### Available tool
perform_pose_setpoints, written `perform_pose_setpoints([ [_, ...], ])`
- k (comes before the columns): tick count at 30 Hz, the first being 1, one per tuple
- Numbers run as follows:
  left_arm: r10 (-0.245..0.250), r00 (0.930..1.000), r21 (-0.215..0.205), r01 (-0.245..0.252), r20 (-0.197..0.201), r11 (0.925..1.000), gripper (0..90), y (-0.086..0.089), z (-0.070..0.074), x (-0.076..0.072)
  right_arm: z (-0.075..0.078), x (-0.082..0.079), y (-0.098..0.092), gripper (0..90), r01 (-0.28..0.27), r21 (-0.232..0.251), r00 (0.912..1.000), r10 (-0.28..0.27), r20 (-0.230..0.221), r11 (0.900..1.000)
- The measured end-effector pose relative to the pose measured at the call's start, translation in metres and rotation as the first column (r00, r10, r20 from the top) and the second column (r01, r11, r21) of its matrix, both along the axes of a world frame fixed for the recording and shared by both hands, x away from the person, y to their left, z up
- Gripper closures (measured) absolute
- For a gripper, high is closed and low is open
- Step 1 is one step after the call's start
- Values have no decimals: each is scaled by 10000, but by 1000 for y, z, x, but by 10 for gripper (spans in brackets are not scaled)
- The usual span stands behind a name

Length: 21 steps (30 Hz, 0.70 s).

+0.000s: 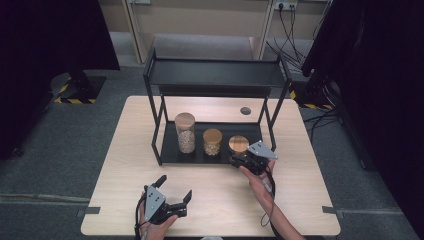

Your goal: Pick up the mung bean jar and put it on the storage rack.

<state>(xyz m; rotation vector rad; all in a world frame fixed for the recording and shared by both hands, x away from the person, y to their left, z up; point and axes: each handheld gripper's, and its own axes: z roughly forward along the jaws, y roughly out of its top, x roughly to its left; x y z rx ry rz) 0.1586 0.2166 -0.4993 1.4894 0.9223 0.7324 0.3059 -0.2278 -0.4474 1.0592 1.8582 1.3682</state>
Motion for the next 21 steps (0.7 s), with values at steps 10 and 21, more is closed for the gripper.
perform_pose_setpoints([
  [10, -10, 10000, 14, 10, -10, 10000, 3, 0, 0, 0, -5, 10, 7, 250, 103, -143, 9999, -103, 5, 9998],
  [21, -22, 10000, 63, 22, -11, 10000, 3, 0, 0, 0, -8, 18, 10, 250, 254, -165, 9997, -255, -32, 9995],
])
